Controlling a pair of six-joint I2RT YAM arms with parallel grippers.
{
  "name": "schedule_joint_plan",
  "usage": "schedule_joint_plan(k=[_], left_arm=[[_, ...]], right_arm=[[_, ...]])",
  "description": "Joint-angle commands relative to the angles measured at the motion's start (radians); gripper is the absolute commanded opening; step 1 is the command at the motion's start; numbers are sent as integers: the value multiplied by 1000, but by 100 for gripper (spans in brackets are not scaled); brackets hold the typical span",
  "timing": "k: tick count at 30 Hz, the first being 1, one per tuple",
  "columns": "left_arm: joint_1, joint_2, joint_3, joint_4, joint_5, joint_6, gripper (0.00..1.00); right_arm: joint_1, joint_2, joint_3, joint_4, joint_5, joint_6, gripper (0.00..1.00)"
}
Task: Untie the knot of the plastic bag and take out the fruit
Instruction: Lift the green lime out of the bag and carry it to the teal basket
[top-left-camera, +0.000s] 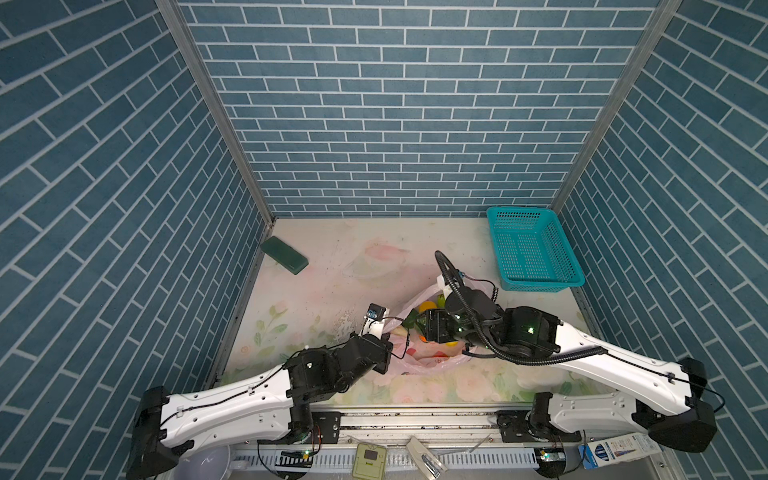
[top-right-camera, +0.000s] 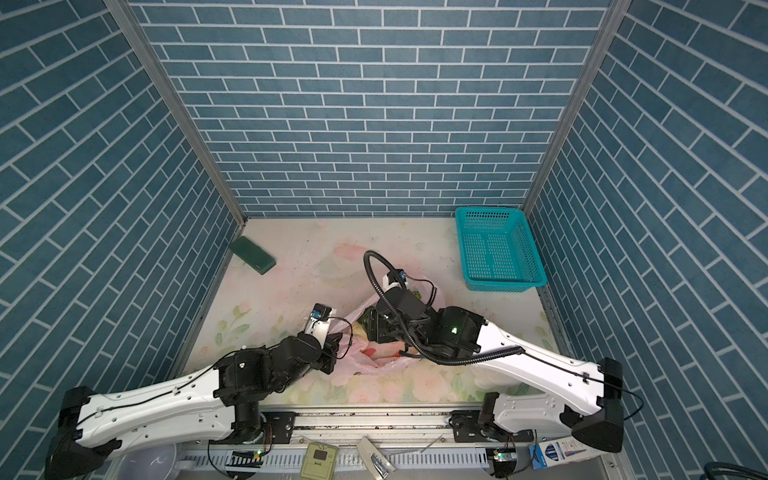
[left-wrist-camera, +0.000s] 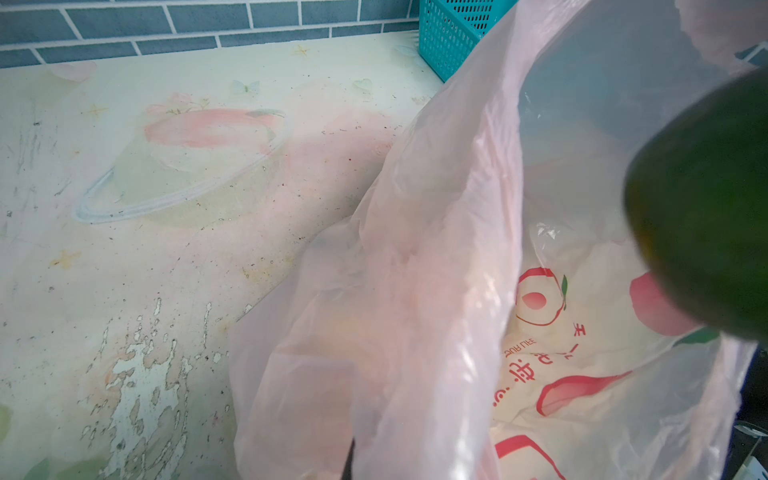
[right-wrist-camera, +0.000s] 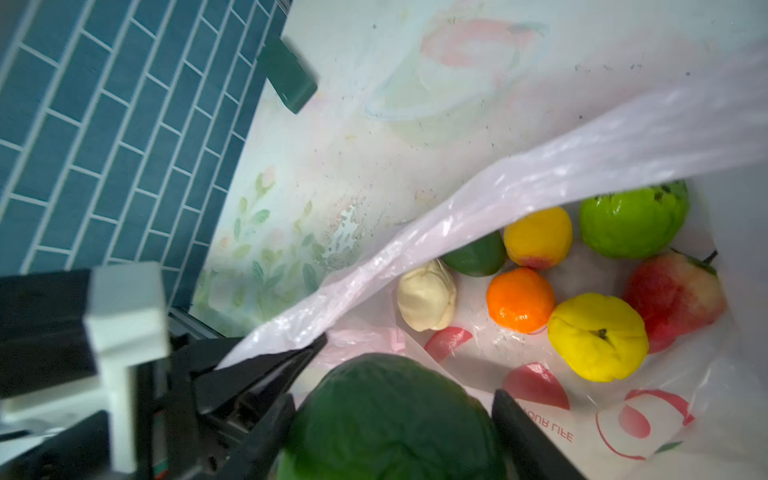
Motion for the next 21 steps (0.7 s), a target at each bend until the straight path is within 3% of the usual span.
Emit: schedule_joint_plan(k=[1,11,21], left_arm=[[-4,7,23,0,-14,1,0],[-3,19,34,3,-9,4,0],[-5,13,40,6,-1,11,0]], right_arm=[[-60,-22,84,-45,-30,-56,46],[-386,-22,241,-80,-117,-205,47],[-925,10,71,13,-294,-281,47]])
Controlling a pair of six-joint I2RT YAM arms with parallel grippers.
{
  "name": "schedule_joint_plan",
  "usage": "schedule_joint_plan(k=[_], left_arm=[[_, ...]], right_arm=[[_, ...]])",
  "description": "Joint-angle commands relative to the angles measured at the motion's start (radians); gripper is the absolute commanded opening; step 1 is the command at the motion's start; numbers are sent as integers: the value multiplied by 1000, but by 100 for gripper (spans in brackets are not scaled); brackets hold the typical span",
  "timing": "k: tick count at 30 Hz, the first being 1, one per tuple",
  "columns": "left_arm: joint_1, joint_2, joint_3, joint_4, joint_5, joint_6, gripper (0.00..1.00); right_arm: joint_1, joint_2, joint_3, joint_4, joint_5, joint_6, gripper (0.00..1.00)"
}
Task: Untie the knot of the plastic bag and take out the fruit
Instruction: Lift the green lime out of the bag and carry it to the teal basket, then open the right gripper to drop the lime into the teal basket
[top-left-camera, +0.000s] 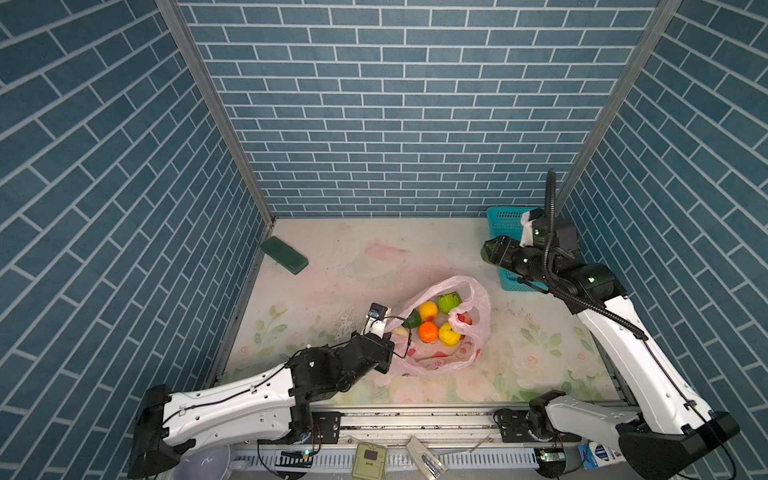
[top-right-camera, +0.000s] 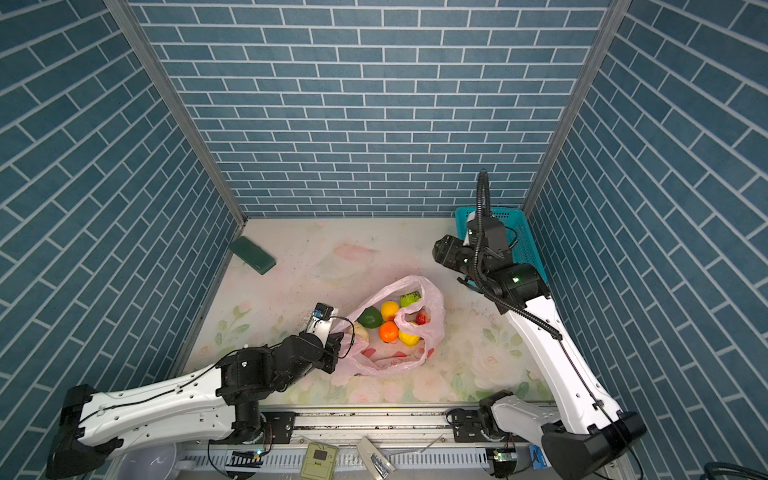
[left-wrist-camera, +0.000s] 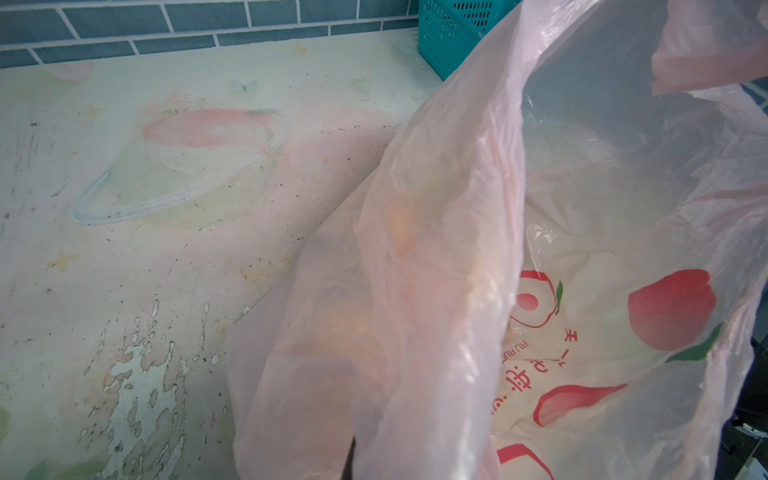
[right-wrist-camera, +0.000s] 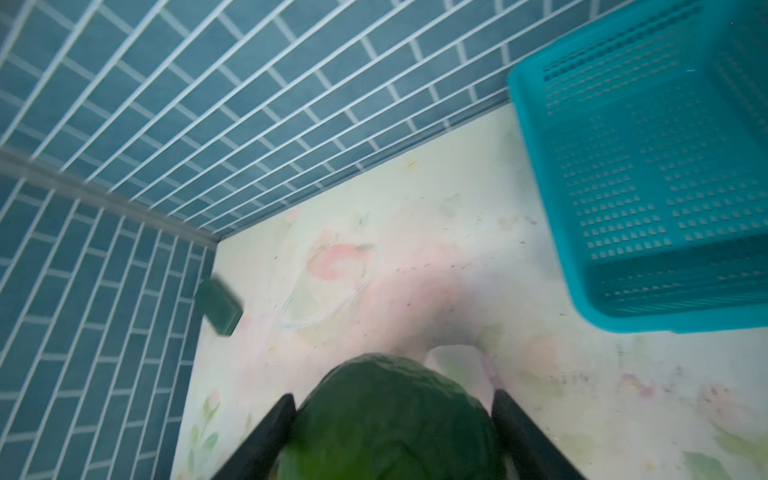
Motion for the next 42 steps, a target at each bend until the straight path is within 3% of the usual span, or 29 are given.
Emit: schedule_joint_plan(k=[1,6,14,16,18,21,25,35,42], left_arm=[[-3,-4,27,4,-1,11,0],[-5,-2,22,13,8,14,0],[-5,3,27,30,10,24,0],[-5,2,27,33,8,27,0],[-6,1,27,35,5,28,0],[-4,-1,27,38,1,31,0],[-4,-4,27,38,0,34,0],[-6,-40,16,15,-3,37,0],[-5,-42,18,31,-3,46,0]], right_arm=[[-141,42,-74,56,-78,-74,47],[-315,235,-75,161,-156,-107,47],[-378,530,64,181,-110,-166,48],[-380,577,89,163,-97,-176,53],[-379,610,103,150,-90,-181,65],[-380,618,97,149,-51,-180,78],[-380,615,96,127,-31,-180,86],[-359,511,73,77,-62,-180,92],[-217,290,41,-2,-115,-160,92]])
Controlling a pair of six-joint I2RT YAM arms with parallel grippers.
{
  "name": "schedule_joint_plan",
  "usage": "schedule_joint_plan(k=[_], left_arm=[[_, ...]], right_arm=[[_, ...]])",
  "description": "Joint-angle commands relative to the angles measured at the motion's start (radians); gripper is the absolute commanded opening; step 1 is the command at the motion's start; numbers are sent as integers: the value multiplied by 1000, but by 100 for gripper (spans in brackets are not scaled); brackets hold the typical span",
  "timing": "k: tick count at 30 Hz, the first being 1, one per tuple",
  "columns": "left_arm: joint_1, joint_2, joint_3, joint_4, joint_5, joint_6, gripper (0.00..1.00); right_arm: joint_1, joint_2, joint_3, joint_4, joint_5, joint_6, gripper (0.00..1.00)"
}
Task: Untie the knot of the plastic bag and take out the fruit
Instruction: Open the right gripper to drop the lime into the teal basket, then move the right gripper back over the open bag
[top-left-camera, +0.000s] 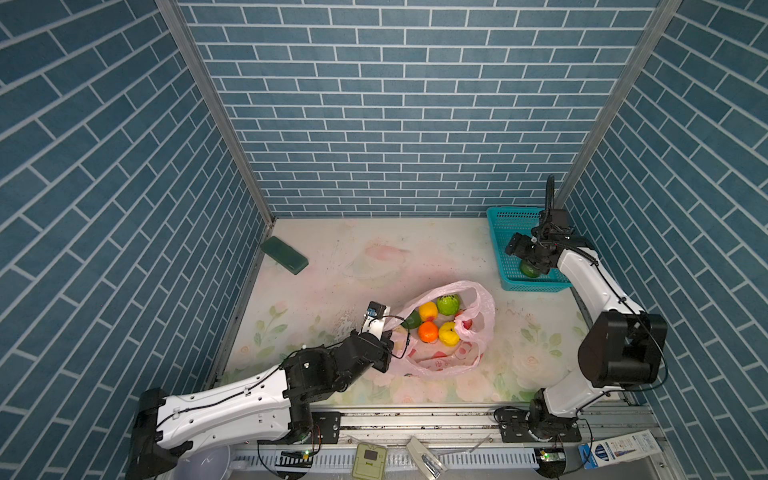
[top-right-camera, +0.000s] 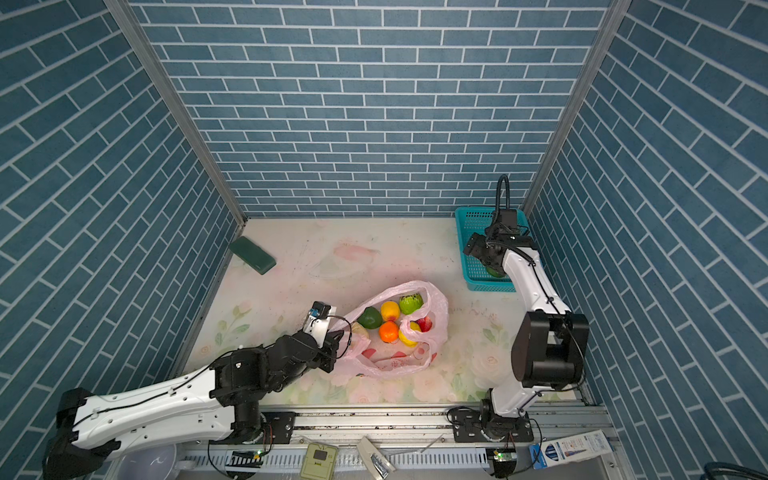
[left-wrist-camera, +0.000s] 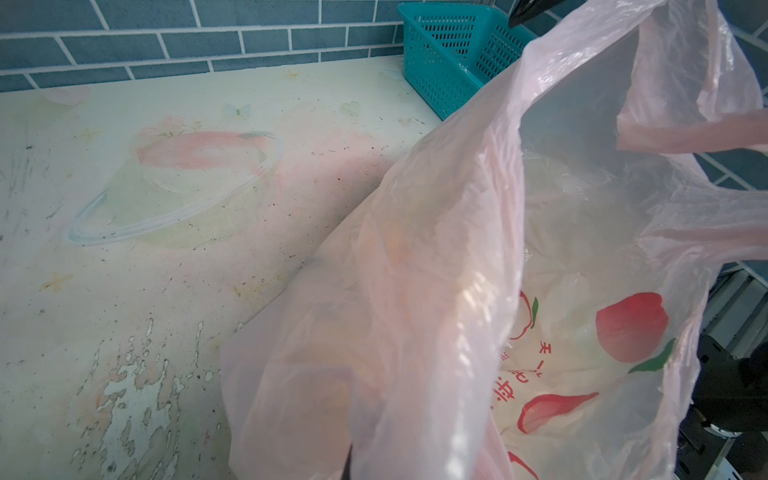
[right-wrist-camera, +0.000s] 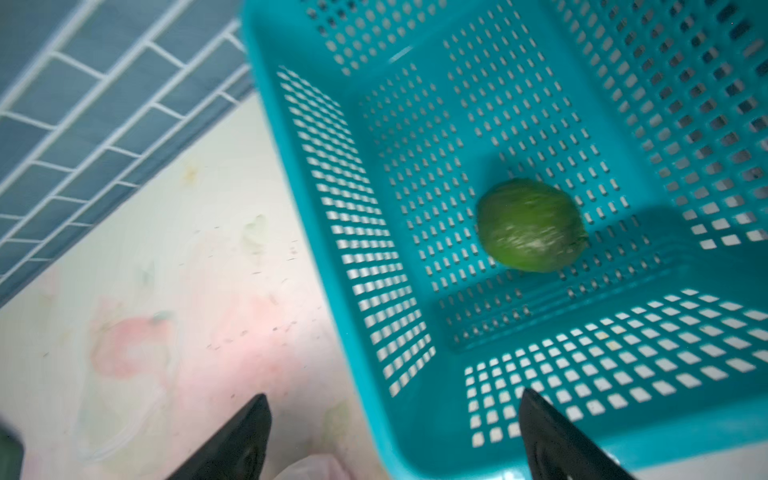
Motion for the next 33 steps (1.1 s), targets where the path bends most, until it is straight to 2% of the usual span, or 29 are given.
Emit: schedule_joint_plan(k=[1,6,12,16,20,25,29,33], left_arm=[[-5,-7,17,11,-7,18,0],[-4,-1,26,16,-1,28,0],[-5,1,43,3,-4,36,0],[-3,7,43,-1,2,35,0],[-4,14,43,-1,5,32,0],[-3,16,72,1,7,29,0],[-4,4,75,-6,-2,17,0],[-2,-16,75,-11,-9,8,0]], right_arm=[[94,-134,-1,-91,-41,2,93],[296,-280,10,-174,-37,38,94],[562,-379,27,-272,37,140,94],[744,-385,36,-281,89,205,92],[924,-322,116,-307,171,224,91],[1033,-249,150,-311,204,228,89],[1049,-261,49,-254,197,247,87],[1062,-291,-65,-210,242,232,85]])
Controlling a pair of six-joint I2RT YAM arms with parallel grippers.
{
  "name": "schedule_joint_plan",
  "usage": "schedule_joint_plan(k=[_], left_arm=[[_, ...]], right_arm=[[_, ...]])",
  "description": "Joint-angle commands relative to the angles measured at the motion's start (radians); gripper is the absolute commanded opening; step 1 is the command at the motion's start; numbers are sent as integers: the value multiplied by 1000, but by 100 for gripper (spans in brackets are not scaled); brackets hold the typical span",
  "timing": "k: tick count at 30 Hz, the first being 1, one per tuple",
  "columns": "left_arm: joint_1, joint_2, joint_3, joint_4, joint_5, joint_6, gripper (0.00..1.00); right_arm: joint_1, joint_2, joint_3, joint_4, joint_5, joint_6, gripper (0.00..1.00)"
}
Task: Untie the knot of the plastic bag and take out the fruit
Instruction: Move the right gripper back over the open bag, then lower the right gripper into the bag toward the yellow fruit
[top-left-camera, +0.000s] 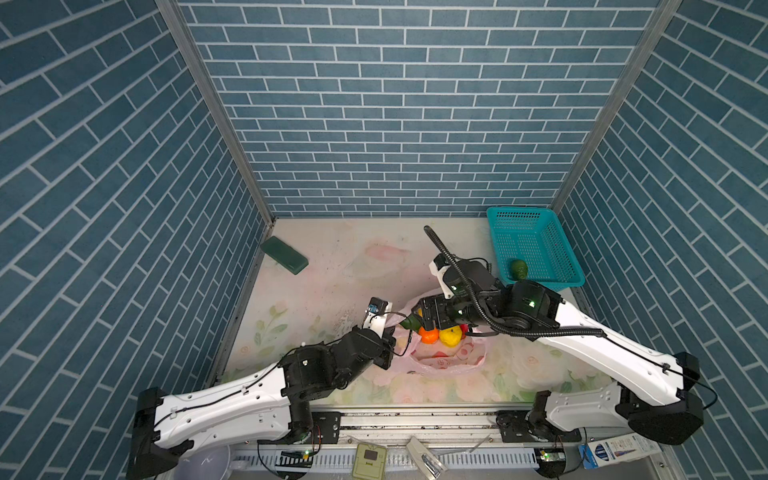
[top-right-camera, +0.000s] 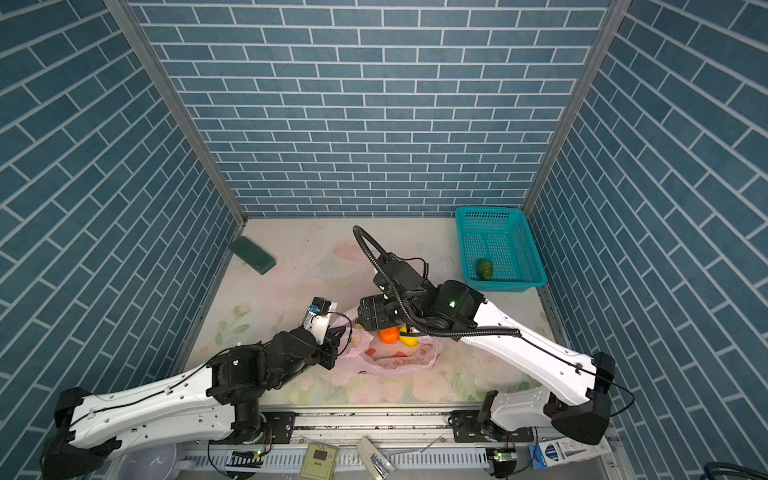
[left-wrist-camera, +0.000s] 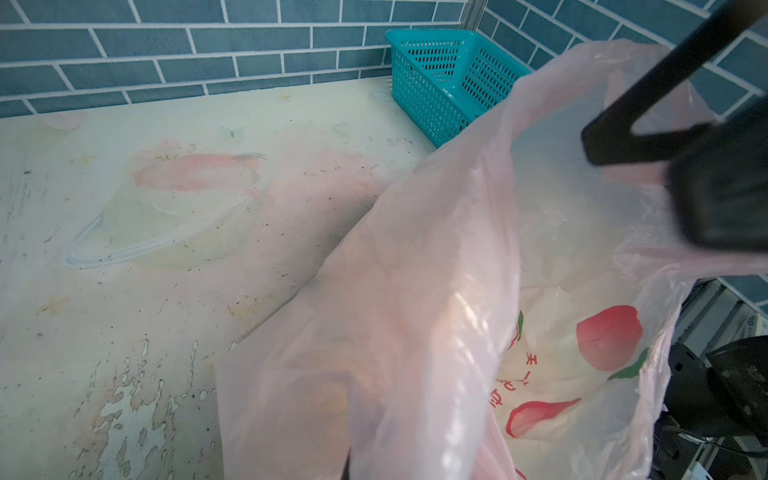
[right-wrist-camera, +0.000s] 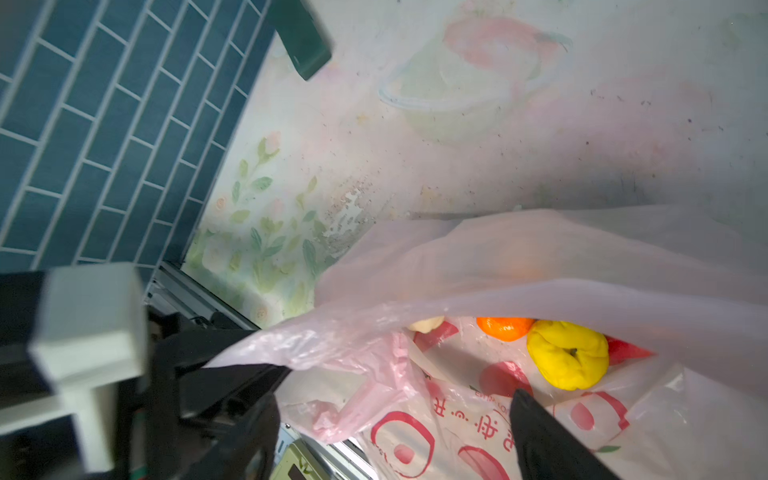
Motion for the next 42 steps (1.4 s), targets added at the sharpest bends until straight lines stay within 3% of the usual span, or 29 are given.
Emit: schedule_joint_plan(k=[1,8,14,22,27,32,34,38,42], left_arm=[[-4,-23,23,-12,-13,-10,0],[-1,-15,45,-24,-16,-6,0],[11,10,69,-19,-7,-2,0],[14,-6,67,-11,-5,6,0],[14,-13,55,0,35,27,0],[14,0,36,29,85,40,0],[13,16,34,33,102,45,0],[13,77,30,43,172,42,0],[-16,142,22,75,213,26,0]], right_arm=[[15,-39,-109,35,77,13,85],[98,-69,-294,83,213,-78,83],[184,-69,-408,122,284,-52,82],[175,-55,-490,151,260,-4,84],[76,6,-479,193,94,13,86],[7,98,-455,266,40,64,86],[-10,113,-455,283,82,96,86],[-22,98,-454,254,277,187,89],[-53,70,-507,230,334,269,92]])
